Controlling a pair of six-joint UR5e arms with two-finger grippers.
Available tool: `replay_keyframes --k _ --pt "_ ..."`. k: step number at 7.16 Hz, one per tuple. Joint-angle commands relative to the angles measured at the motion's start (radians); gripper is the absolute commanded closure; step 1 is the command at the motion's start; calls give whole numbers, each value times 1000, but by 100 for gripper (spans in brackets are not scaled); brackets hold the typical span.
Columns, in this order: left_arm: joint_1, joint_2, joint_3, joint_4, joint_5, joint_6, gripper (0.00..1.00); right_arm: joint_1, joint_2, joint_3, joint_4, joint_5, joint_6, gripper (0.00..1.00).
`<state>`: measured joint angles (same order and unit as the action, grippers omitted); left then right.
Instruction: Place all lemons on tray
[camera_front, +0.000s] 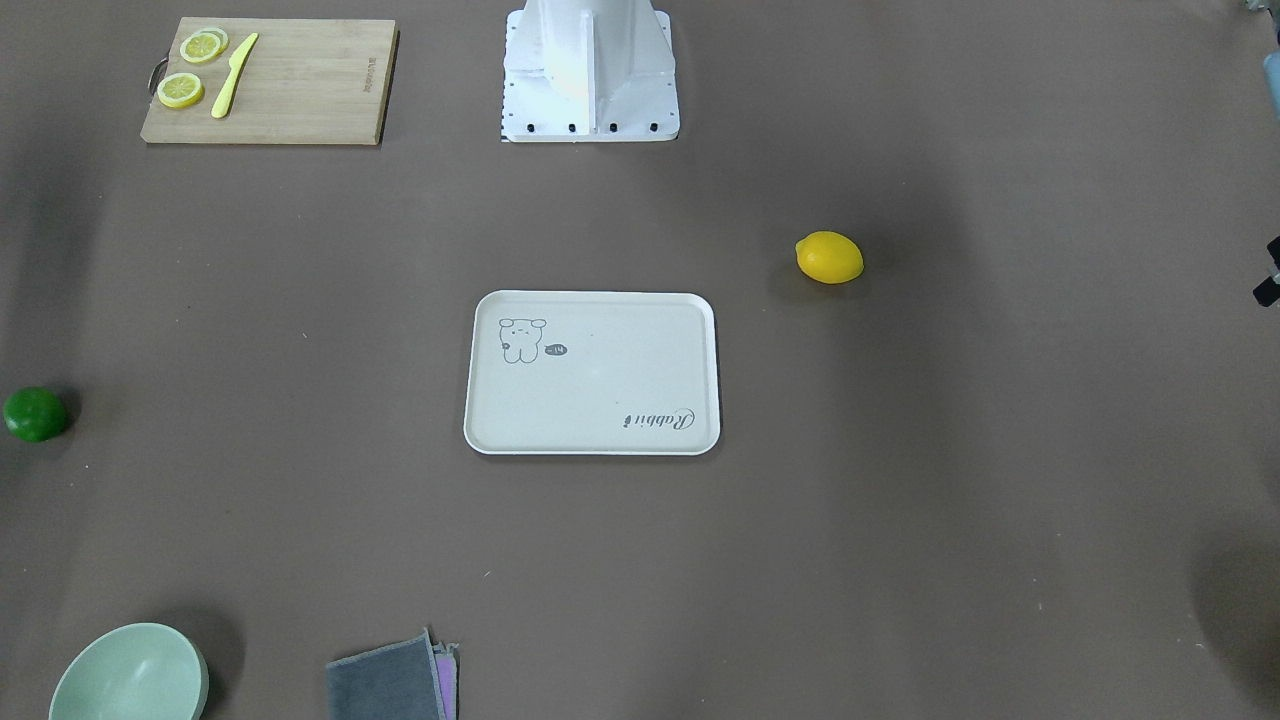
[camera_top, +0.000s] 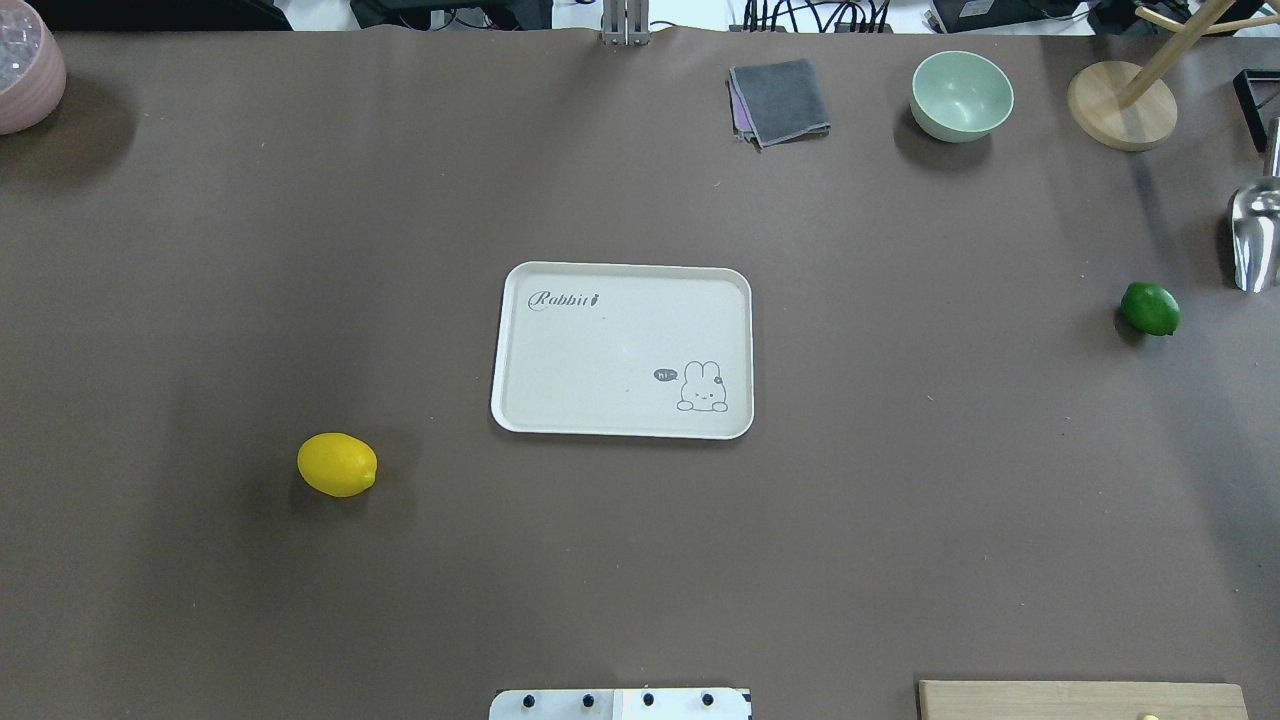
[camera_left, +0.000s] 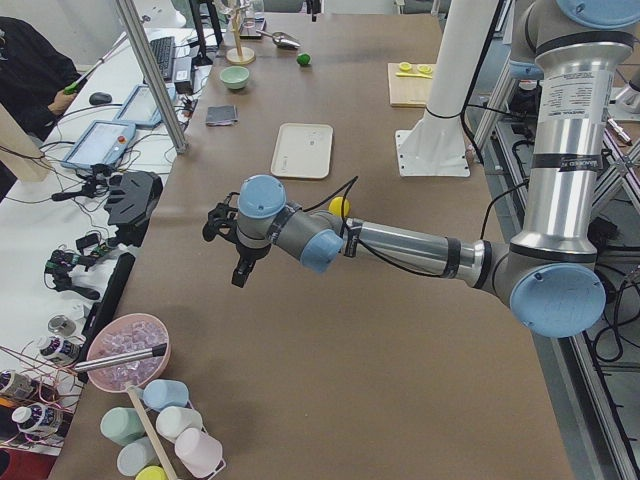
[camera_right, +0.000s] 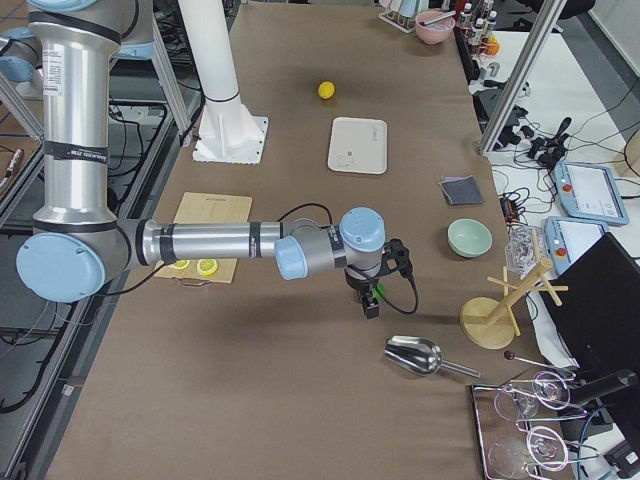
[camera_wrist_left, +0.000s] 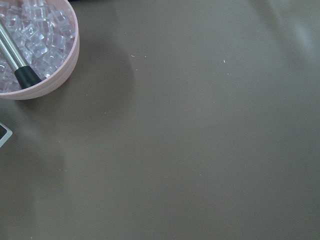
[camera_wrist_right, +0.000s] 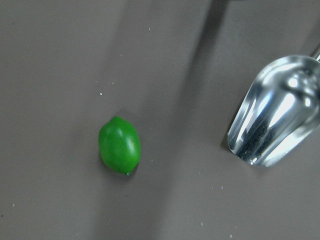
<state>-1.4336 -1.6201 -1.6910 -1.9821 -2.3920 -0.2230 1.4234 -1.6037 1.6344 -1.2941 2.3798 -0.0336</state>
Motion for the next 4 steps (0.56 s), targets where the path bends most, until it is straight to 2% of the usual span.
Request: replay_keyframes --k 1,2,4 --pt "42 -94 46 -12 -1 5 3 -73 92 -70 33 -2 59 0" --pt "45 -109 51 -12 4 1 2 -102 102 -65 44 -1 78 0" --pt "53 -100 92 -14 5 -4 2 -168 111 -167 238 -17 83 0"
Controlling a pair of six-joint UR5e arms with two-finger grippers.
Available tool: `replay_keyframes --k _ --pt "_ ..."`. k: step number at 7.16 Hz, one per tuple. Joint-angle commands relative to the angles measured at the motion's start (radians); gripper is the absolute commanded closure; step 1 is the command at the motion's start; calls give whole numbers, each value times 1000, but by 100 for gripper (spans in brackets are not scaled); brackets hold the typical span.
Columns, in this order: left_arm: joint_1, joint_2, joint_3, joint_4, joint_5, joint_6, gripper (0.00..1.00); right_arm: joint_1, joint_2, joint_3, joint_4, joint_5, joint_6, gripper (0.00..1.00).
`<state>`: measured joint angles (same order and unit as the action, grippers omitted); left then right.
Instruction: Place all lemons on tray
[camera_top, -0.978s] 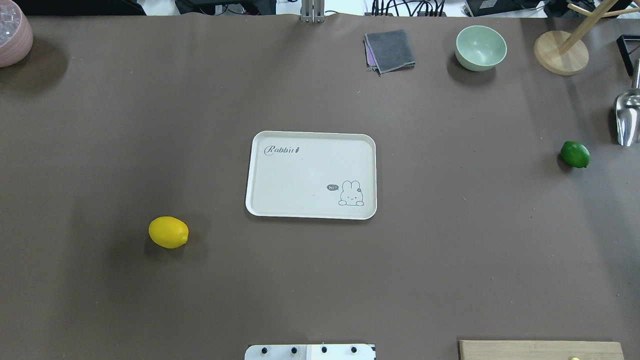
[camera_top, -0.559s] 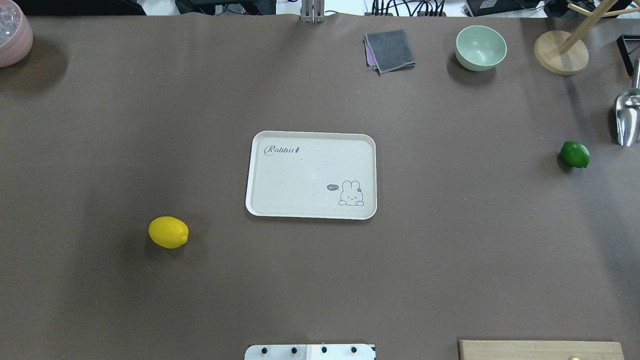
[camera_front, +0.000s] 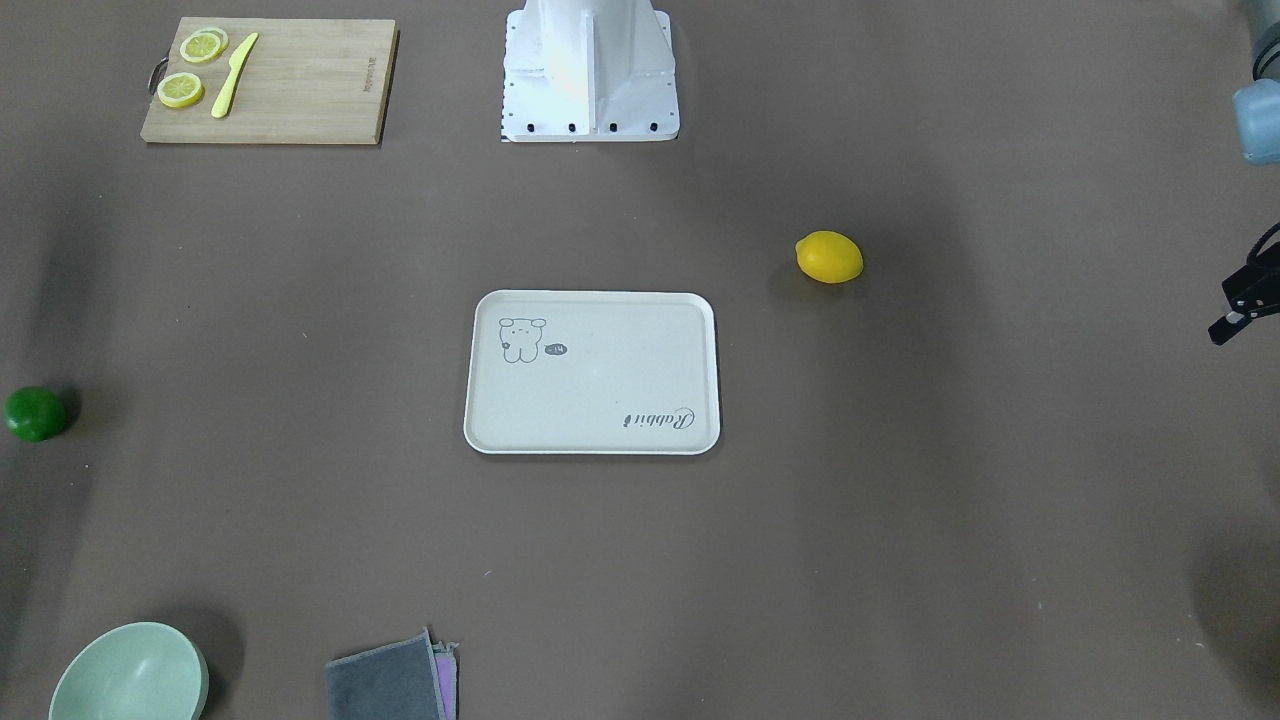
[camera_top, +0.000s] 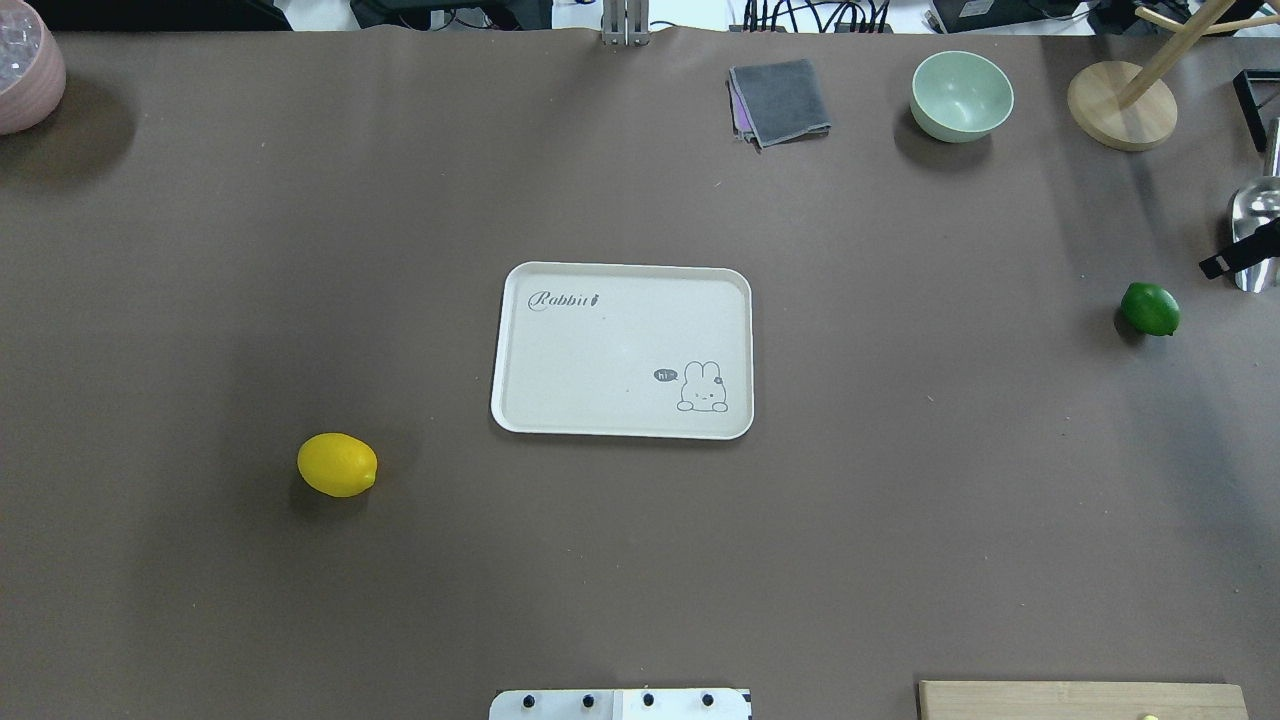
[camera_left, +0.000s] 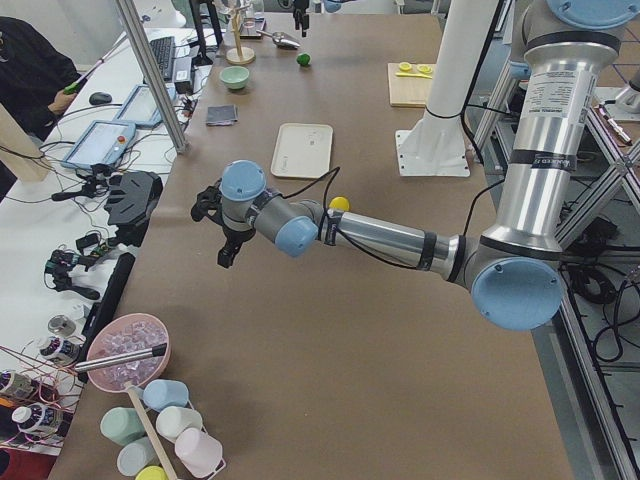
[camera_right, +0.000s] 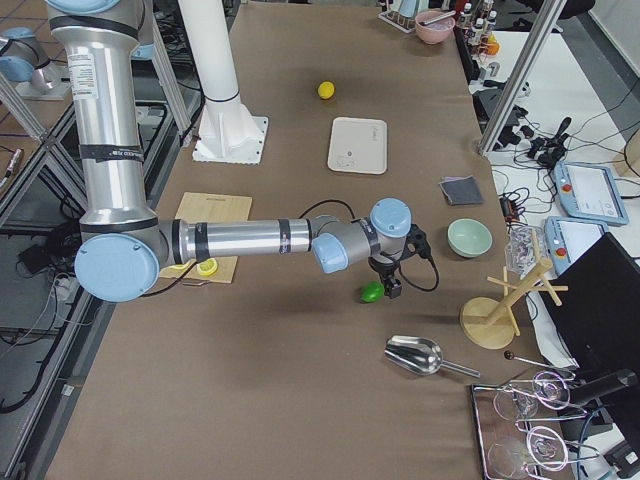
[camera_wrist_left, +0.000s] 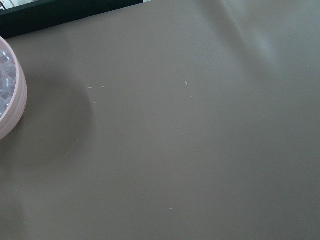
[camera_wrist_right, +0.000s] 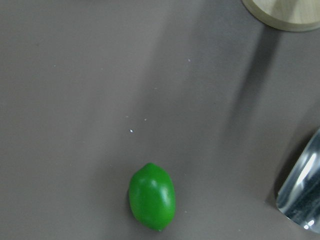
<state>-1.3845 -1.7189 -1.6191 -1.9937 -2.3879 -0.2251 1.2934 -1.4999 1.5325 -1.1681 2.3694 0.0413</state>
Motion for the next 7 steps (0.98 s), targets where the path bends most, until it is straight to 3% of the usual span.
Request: replay_keyframes --k 1,5,7 --pt "4 -7 21 -2 3 -5 2 -58 7 -119 172 -7 20 0" --pt "4 -2 19 -2 -1 -3 2 -121 13 -164 186 -35 22 0" --pt "4 -1 24 -16 -1 -2 2 -144 41 -195 186 -36 22 9"
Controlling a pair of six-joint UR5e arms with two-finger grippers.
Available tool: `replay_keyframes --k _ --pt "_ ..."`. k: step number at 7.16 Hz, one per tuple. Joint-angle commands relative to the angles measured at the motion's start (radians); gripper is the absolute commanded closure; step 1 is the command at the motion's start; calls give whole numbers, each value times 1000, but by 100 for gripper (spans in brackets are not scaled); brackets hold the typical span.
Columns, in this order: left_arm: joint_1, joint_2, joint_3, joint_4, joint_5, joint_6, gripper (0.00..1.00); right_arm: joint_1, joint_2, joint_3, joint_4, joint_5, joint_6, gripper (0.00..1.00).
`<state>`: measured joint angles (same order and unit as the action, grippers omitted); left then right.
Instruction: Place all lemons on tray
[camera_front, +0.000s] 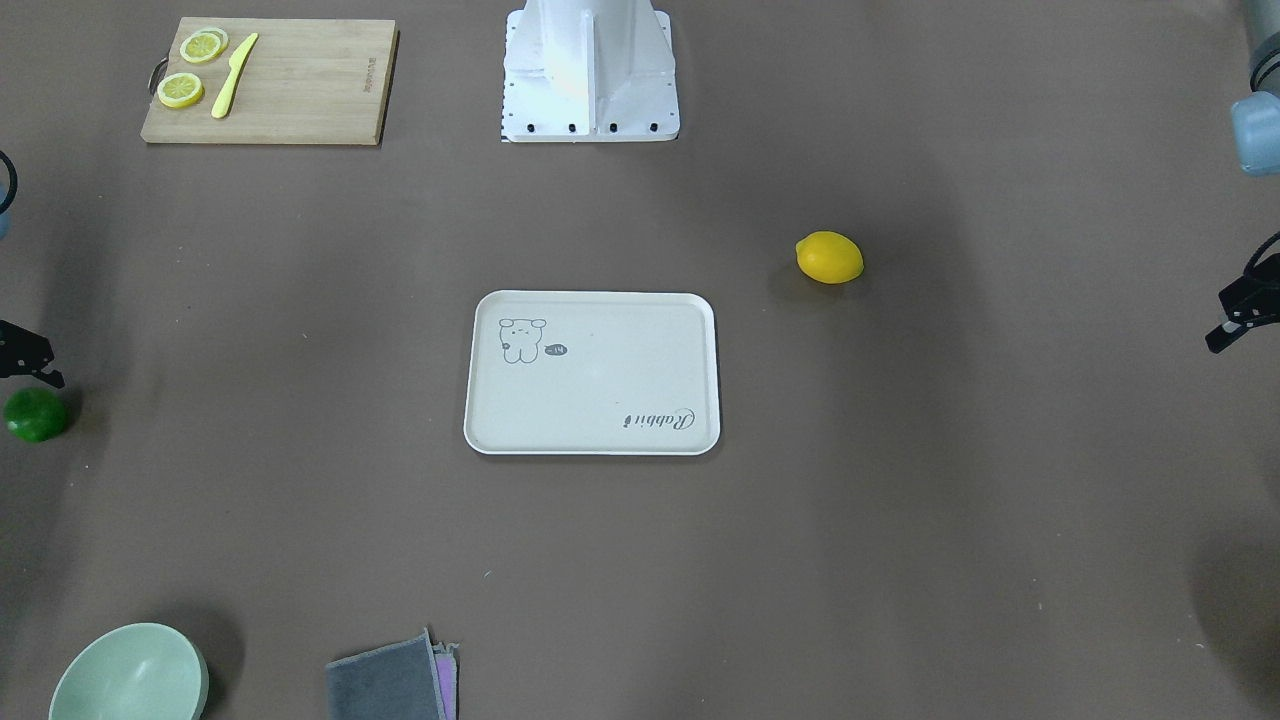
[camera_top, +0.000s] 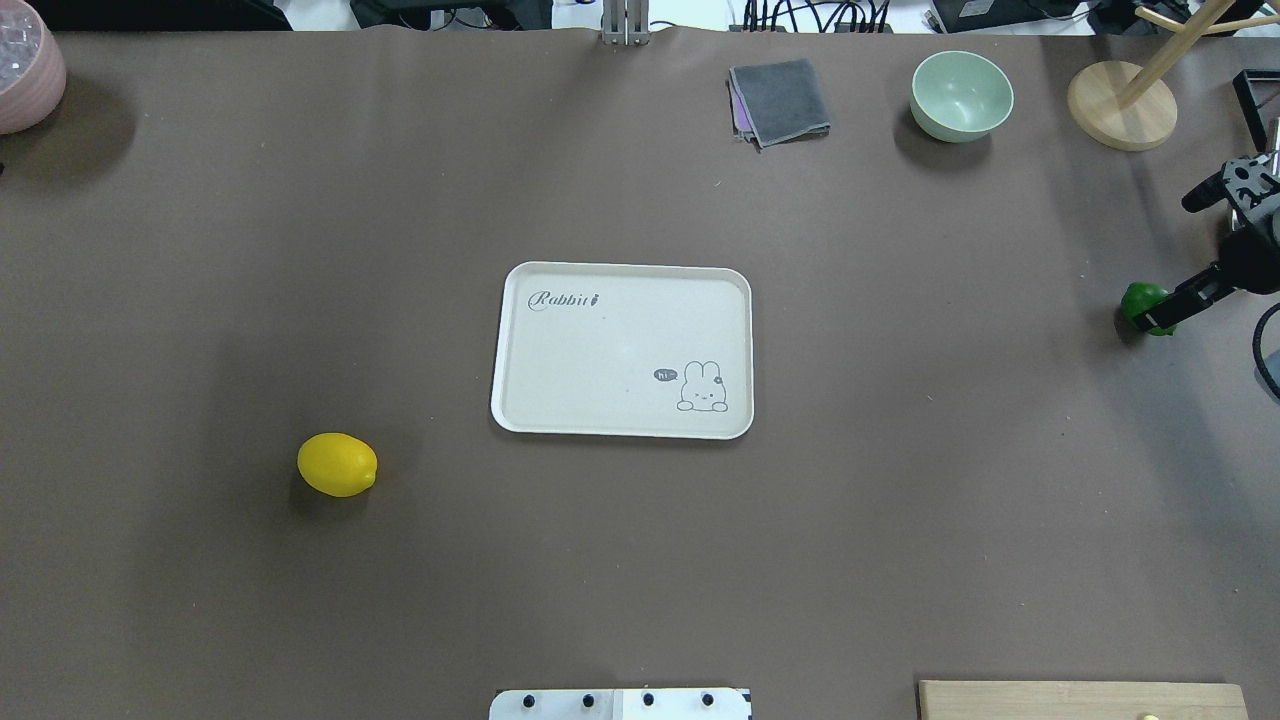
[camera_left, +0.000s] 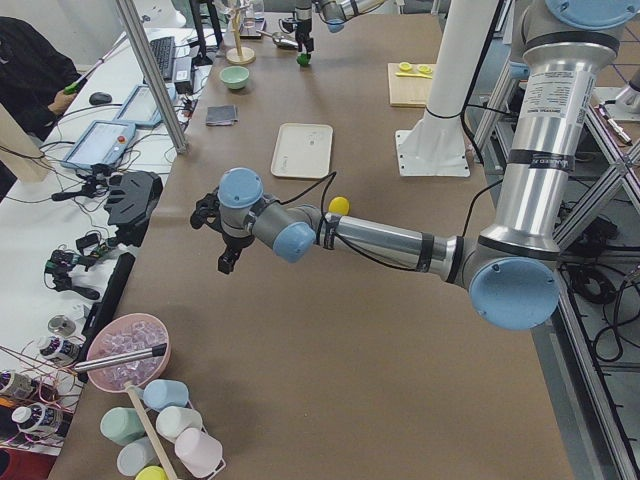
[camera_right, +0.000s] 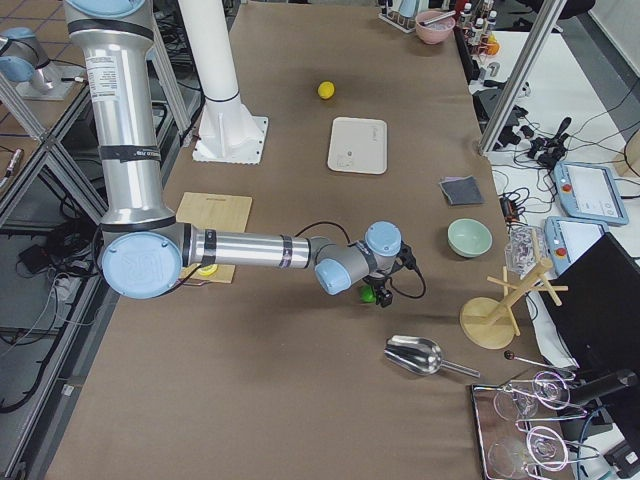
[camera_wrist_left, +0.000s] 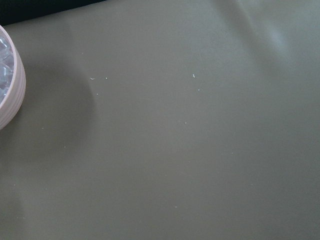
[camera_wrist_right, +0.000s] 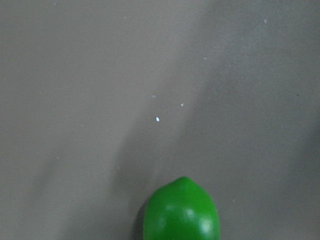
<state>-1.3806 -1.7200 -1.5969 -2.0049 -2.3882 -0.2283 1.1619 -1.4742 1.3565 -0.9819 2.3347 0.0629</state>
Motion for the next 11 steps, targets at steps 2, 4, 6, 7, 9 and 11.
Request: replay_keyframes --k 2,4,6,7,9,11 --pt "0 -1 0 -5 -5 -2 2 -14 18 -27 0 -11 -1 70" --pt "0 -6 -5 -5 -6 -6 2 -11 41 -17 0 -3 3 100" --pt "84 -13 -21 -70 0 -26 3 -1 57 47 -3 26 90 100" --pt "148 -12 -21 -159 1 -69 3 -1 58 91 -3 26 162 100" --pt "231 -12 -26 -270 -6 -112 3 -2 64 153 -1 26 288 100" --pt "282 -12 -70 -288 3 -466 3 -7 75 206 -1 28 417 100"
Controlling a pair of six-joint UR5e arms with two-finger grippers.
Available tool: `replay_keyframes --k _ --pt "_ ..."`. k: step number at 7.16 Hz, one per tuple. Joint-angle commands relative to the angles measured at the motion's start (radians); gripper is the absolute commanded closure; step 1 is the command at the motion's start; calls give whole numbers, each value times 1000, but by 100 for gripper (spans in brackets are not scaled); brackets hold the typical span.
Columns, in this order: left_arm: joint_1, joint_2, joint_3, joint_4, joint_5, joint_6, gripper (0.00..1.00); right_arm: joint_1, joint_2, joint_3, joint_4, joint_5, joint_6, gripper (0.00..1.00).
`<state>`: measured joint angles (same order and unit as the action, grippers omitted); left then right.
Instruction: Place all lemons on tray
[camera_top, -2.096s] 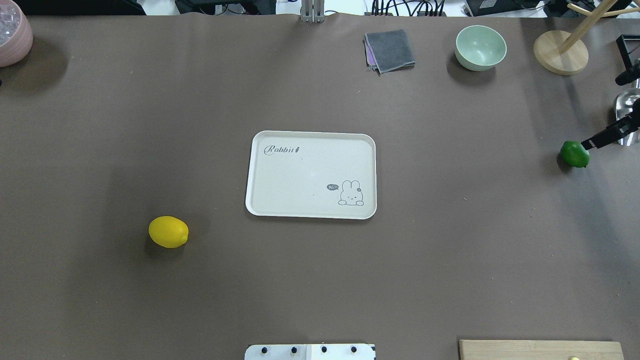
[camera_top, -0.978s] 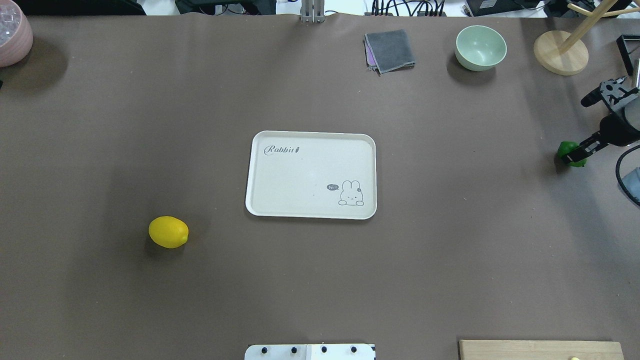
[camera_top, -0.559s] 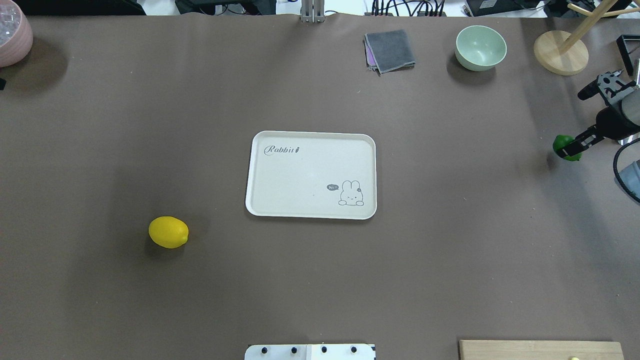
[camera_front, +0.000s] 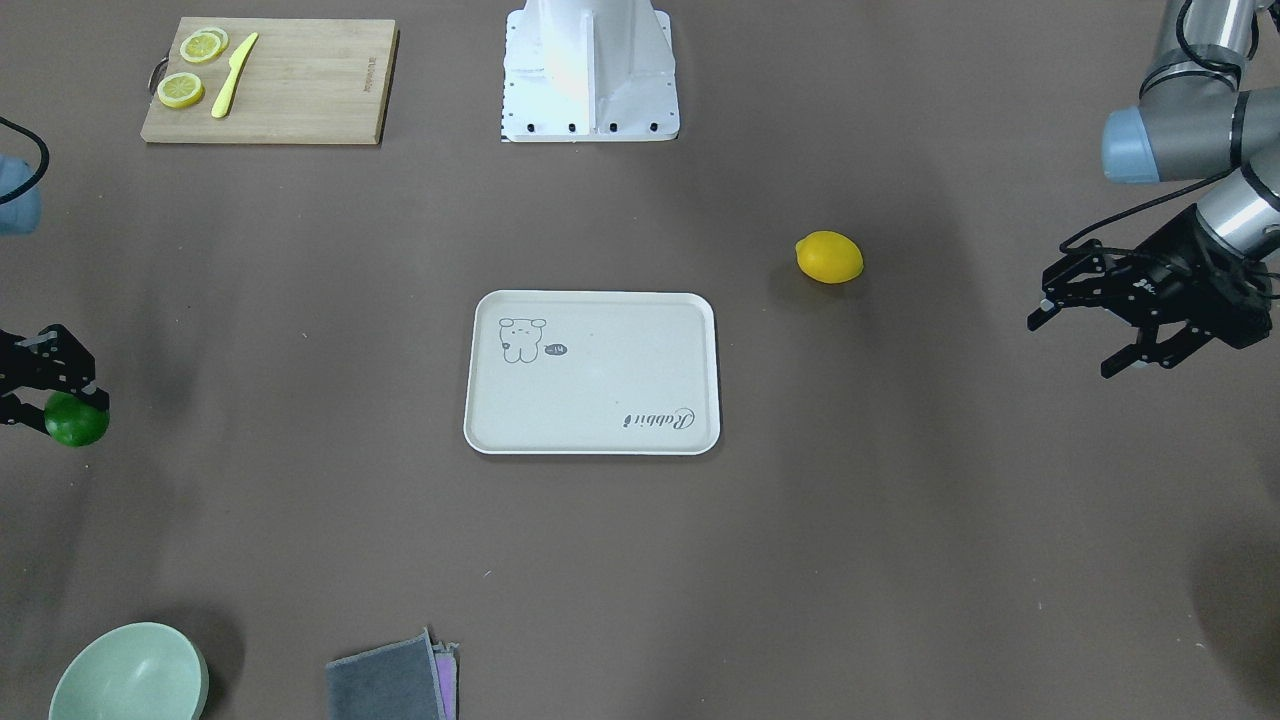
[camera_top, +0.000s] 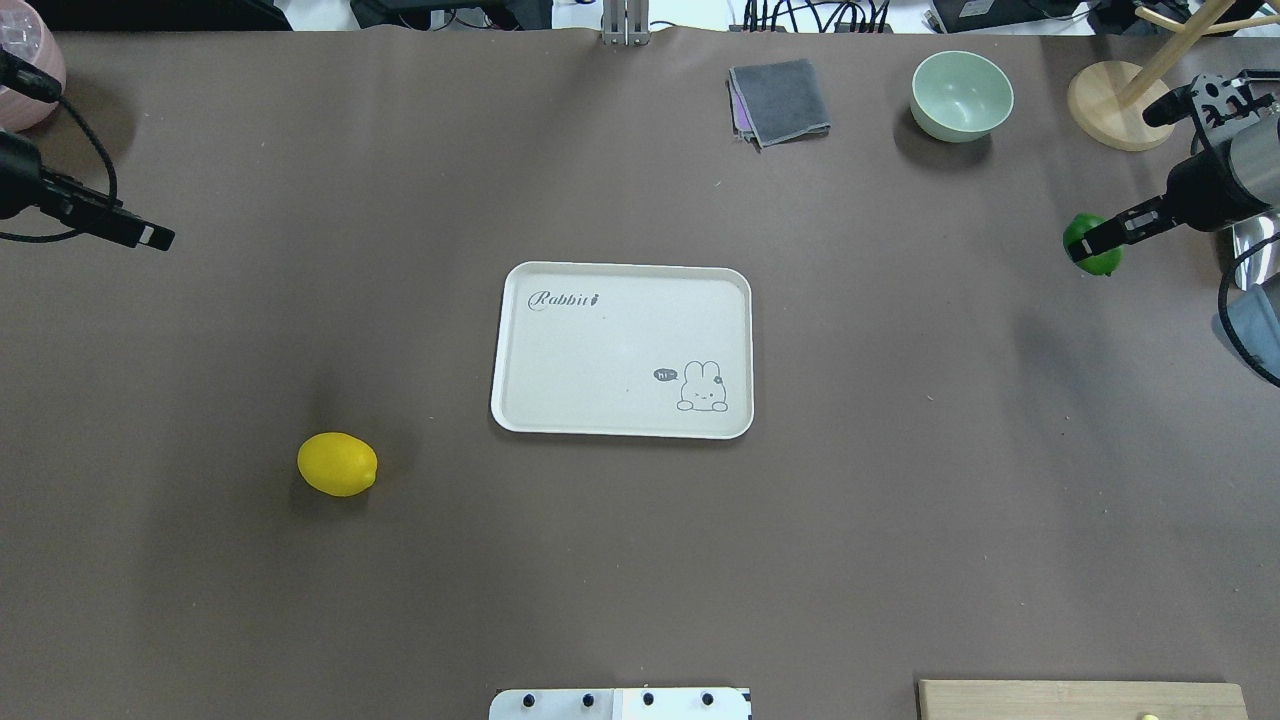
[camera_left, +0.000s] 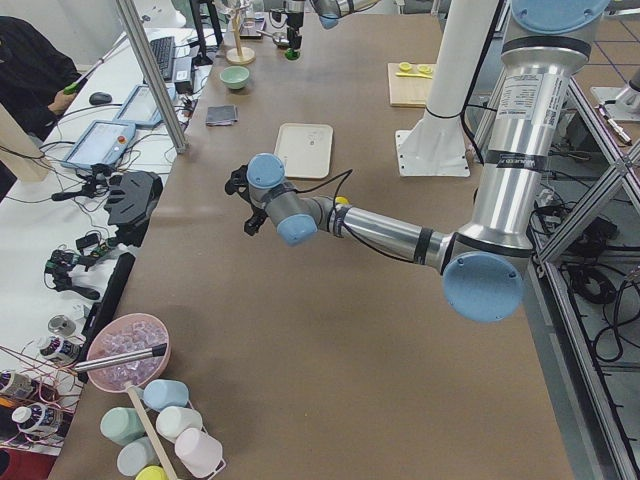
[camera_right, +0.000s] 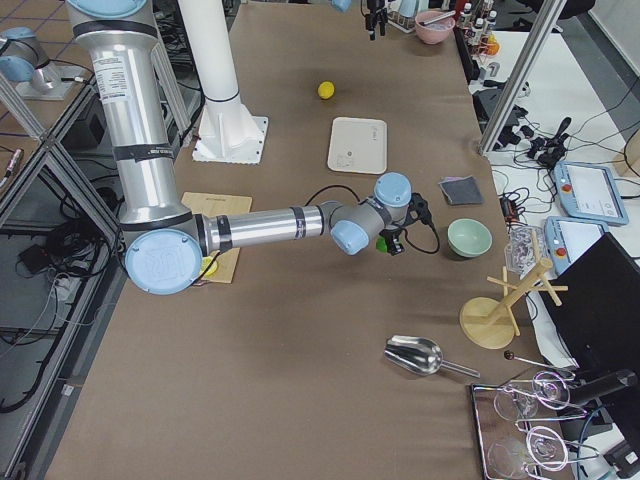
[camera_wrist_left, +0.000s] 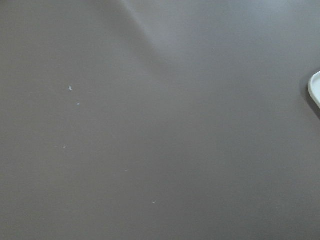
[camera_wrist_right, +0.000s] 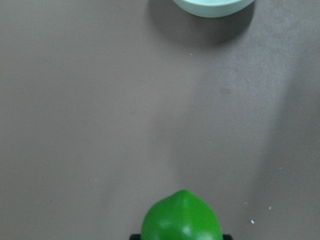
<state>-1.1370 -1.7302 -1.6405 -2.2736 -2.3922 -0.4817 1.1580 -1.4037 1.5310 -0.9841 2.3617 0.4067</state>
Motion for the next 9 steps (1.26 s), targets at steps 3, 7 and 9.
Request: replay_keyframes --k 3,7,9 --pt "233 -22 -174 -33 150 -703 3 -44 14 86 -2 -15 196 100" --pt "397 -9 -222 -37 258 -534 6 -76 54 87 -7 -53 236 100" --pt "448 56 -274 -24 378 -711 3 -103 65 90 -4 -93 296 100"
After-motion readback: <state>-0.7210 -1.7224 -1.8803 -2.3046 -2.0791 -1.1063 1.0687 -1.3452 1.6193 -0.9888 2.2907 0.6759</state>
